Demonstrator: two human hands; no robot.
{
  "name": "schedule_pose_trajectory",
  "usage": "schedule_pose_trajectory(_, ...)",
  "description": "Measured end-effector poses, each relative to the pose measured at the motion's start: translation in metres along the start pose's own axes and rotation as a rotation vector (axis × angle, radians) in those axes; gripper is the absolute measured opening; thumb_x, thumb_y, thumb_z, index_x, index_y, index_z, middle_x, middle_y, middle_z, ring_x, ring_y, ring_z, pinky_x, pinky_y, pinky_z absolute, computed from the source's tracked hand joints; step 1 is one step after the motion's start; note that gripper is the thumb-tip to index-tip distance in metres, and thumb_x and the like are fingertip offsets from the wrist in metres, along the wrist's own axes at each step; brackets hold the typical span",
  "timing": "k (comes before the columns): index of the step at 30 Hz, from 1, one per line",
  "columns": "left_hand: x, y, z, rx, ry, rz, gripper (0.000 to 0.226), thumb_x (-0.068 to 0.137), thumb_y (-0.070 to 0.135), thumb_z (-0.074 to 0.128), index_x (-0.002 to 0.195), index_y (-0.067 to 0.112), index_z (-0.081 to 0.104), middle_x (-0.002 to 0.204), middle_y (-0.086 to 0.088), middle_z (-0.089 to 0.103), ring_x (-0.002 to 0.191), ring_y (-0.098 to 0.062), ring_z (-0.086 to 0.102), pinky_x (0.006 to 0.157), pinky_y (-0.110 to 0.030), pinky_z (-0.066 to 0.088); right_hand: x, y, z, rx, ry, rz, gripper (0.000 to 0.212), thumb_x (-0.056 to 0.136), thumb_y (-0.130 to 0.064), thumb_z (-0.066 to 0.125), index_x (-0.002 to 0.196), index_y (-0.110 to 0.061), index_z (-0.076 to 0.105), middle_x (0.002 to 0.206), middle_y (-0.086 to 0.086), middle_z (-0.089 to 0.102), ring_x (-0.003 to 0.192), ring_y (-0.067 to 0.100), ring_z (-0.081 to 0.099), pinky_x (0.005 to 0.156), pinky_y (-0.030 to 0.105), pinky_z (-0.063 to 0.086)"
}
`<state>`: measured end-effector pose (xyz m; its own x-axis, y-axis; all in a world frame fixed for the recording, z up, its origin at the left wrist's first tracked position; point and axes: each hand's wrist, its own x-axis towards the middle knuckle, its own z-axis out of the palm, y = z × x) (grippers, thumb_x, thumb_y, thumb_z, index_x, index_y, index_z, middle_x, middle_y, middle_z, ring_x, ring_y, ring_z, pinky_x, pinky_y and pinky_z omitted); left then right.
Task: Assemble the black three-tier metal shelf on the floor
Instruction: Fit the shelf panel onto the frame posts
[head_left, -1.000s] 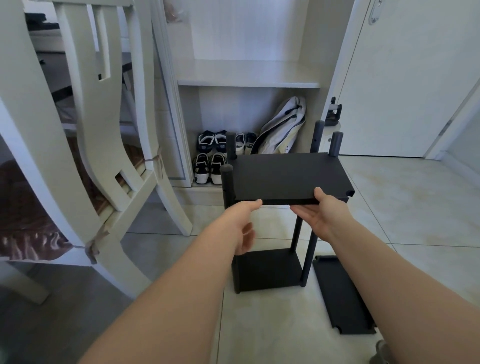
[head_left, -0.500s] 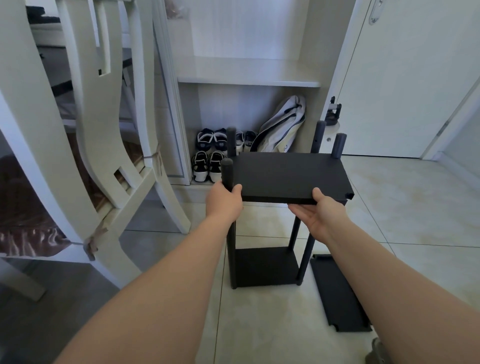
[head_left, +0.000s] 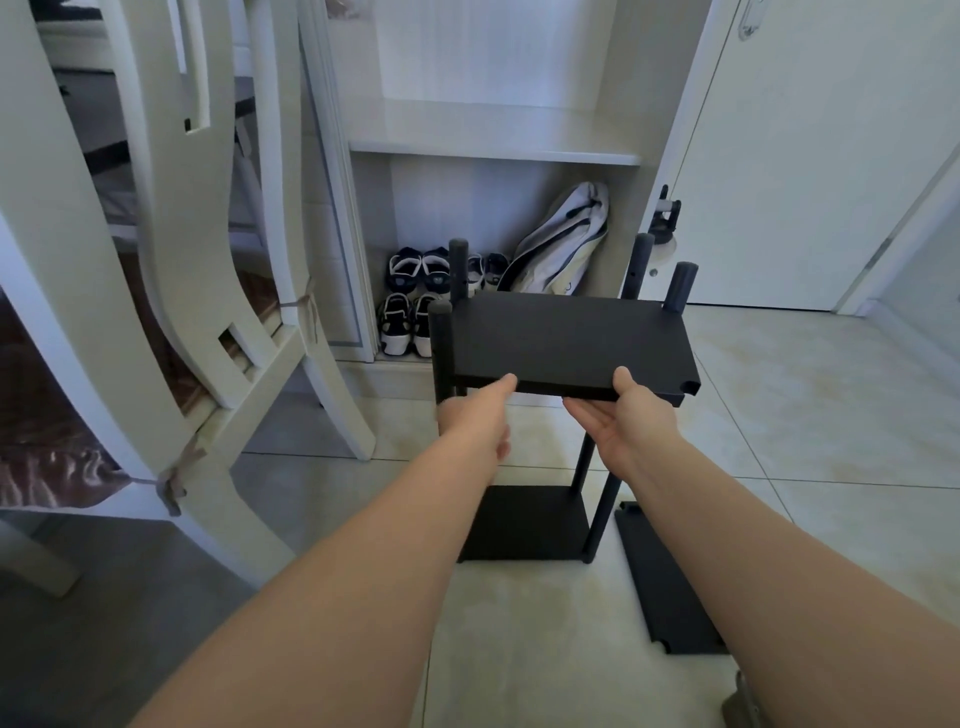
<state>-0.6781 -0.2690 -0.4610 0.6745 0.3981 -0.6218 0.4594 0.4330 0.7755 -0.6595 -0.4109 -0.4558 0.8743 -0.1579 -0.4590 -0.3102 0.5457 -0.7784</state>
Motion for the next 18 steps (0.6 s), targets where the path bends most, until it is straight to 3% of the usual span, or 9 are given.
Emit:
schedule_pose_trajectory(2, -0.005, -0.005, 0.008, 0.015, -0.16, -0.054, 0.052, 0.082, 0.042, 0.08, 0.119, 0.019, 0.05, 0.106, -0.003, 0.059, 0.094, -0.017, 0.067, 0.076, -0.031, 0.06, -0.001, 0.001, 0.001, -0.011, -0.011, 0.005, 0.036, 0.106, -0.021, 0.054, 0.134, 0.001, 0.051, 0.112, 0.025, 0.069, 0.088, 0.035, 0.074, 0.062, 0.036, 0.063)
schedule_pose_trajectory(5, -0.002, -0.005, 0.019, -0.102, -0.304, -0.047, 0.04, 0.088, 0.036, 0.076, 0.117, 0.017, 0.055, 0.116, -0.005, 0.064, 0.099, -0.017, 0.068, 0.077, -0.031, 0.059, -0.002, 0.0, -0.001, -0.015, -0.027, 0.009, 0.036, 0.106, -0.023, 0.053, 0.134, 0.0, 0.051, 0.112, 0.025, 0.069, 0.089, 0.035, 0.074, 0.063, 0.036, 0.063)
schedule_pose_trajectory(8, 0.0, -0.003, 0.026, -0.228, -0.362, -0.065, 0.033, 0.095, 0.025, 0.07, 0.122, 0.011, 0.058, 0.111, -0.01, 0.072, 0.098, -0.018, 0.071, 0.075, -0.029, 0.057, -0.004, -0.004, -0.003, -0.03, -0.064, 0.016, 0.035, 0.107, -0.024, 0.051, 0.132, 0.001, 0.051, 0.107, 0.025, 0.071, 0.082, 0.032, 0.077, 0.063, 0.036, 0.063)
schedule_pose_trajectory(11, 0.002, -0.001, 0.03, -0.304, -0.373, -0.083, 0.028, 0.097, 0.018, 0.066, 0.12, 0.003, 0.06, 0.108, -0.017, 0.072, 0.096, -0.023, 0.071, 0.077, -0.03, 0.059, -0.004, -0.014, -0.008, -0.104, -0.108, 0.072, 0.036, 0.108, -0.025, 0.048, 0.131, 0.002, 0.05, 0.109, 0.027, 0.07, 0.088, 0.033, 0.076, 0.066, 0.039, 0.064)
schedule_pose_trajectory(13, 0.001, 0.0, 0.034, -0.339, -0.369, -0.096, 0.026, 0.096, 0.014, 0.067, 0.118, 0.0, 0.06, 0.108, -0.019, 0.072, 0.093, -0.026, 0.071, 0.073, -0.03, 0.061, -0.005, -0.028, -0.018, -0.254, -0.131, 0.138, 0.04, 0.109, -0.031, 0.047, 0.126, 0.004, 0.052, 0.108, 0.026, 0.071, 0.091, 0.034, 0.075, 0.065, 0.04, 0.063)
schedule_pose_trajectory(15, 0.001, 0.001, 0.035, -0.357, -0.365, -0.106, 0.025, 0.095, 0.012, 0.067, 0.115, -0.001, 0.06, 0.105, -0.02, 0.072, 0.09, -0.027, 0.072, 0.071, -0.032, 0.062, -0.006, -0.045, -0.031, -0.585, -0.097, 0.132, 0.047, 0.106, -0.039, 0.051, 0.112, 0.007, 0.059, 0.094, 0.022, 0.076, 0.08, 0.031, 0.077, 0.059, 0.036, 0.062)
schedule_pose_trajectory(18, 0.002, 0.002, 0.035, -0.367, -0.375, -0.126, 0.022, 0.095, 0.01, 0.067, 0.113, -0.001, 0.061, 0.101, -0.02, 0.073, 0.087, -0.027, 0.073, 0.069, -0.033, 0.063, -0.007, -0.081, -0.045, -1.021, 0.11, -0.194, 0.033, 0.098, -0.031, 0.055, 0.089, -0.002, 0.069, 0.075, 0.011, 0.077, 0.058, 0.019, 0.072, 0.054, 0.028, 0.055)
